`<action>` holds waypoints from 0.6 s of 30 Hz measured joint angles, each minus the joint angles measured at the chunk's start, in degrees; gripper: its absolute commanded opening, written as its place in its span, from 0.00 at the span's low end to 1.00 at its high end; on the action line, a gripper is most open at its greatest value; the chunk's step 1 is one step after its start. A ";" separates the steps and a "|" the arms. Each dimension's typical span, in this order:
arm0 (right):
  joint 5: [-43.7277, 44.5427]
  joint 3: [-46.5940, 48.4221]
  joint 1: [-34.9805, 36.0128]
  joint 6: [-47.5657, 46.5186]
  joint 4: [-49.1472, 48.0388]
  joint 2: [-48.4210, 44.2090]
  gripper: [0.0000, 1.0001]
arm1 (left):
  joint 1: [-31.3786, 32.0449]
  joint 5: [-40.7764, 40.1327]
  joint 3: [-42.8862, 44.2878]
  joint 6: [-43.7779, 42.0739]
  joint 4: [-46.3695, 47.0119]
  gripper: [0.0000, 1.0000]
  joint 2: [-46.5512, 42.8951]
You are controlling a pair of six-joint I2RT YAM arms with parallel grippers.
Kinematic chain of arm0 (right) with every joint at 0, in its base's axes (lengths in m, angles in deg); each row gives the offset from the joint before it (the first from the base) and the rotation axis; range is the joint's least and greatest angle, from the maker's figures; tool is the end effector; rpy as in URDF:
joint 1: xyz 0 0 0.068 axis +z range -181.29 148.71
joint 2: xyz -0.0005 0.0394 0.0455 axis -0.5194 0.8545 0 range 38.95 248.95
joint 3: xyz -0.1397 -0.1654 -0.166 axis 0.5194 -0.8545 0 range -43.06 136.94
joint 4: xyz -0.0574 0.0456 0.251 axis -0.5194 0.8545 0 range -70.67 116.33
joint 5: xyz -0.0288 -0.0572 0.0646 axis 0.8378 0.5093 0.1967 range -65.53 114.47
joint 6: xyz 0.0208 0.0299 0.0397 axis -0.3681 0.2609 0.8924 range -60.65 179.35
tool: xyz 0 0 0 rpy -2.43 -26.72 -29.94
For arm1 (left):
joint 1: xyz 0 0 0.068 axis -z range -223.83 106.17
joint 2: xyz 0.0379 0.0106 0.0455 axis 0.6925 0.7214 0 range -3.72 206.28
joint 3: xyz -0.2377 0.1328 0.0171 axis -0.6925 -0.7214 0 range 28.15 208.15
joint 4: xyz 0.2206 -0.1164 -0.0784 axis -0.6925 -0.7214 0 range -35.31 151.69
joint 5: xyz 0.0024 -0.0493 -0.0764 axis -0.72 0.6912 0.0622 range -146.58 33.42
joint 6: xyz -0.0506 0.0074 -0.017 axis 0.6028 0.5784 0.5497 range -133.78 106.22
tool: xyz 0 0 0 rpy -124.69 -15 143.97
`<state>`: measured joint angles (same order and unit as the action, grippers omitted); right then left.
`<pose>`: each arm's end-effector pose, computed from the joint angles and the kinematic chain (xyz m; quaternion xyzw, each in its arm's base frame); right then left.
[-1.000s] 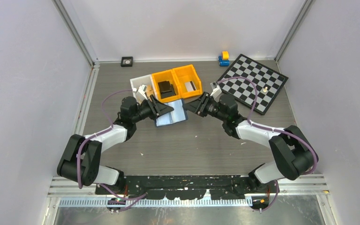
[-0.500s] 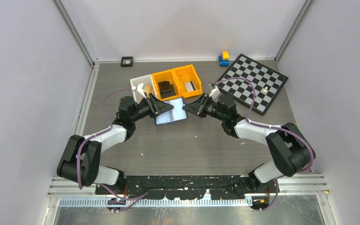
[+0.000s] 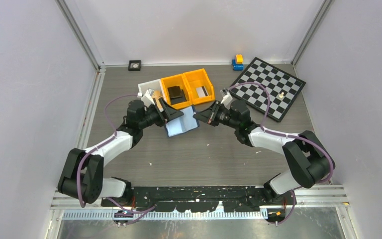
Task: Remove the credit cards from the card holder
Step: Remove the credit card from the card holder.
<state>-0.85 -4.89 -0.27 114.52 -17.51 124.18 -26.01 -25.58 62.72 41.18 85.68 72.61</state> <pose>0.2607 0.1746 0.2193 0.0192 0.7614 0.5503 0.3420 0.2608 -0.1031 0.2198 -0.0986 0.7882 -0.5107 0.3291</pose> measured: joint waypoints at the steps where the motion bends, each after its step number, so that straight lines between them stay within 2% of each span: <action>1: 0.15 0.00 0.13 -0.26 0.31 -0.13 0.00 | 0.33 -0.96 0.48 -0.76 -1.57 0.87 -0.37; 5: 1.22 0.00 0.85 -1.49 1.33 -0.66 0.00 | 2.62 -3.82 2.10 -3.58 -6.08 0.92 -0.63; 12: 2.21 -0.02 2.27 -2.80 1.70 -2.19 0.01 | 5.27 -5.27 3.04 -5.46 -8.15 0.91 0.87; 13: 2.32 -0.04 2.32 -2.82 1.84 -2.23 0.02 | 5.35 -5.05 3.13 -5.40 -7.72 0.87 1.44; 16: 2.84 -0.15 2.23 -2.84 1.97 -2.23 0.21 | 5.35 -4.31 3.15 -4.83 -6.69 0.63 2.75; 18: 2.97 -0.24 2.23 -2.64 1.95 -2.23 0.24 | 5.35 -3.98 3.15 -4.57 -6.56 0.49 2.99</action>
<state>2.12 -5.13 1.96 111.88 -15.56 121.95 -20.65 -29.56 65.87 36.61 79.12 75.61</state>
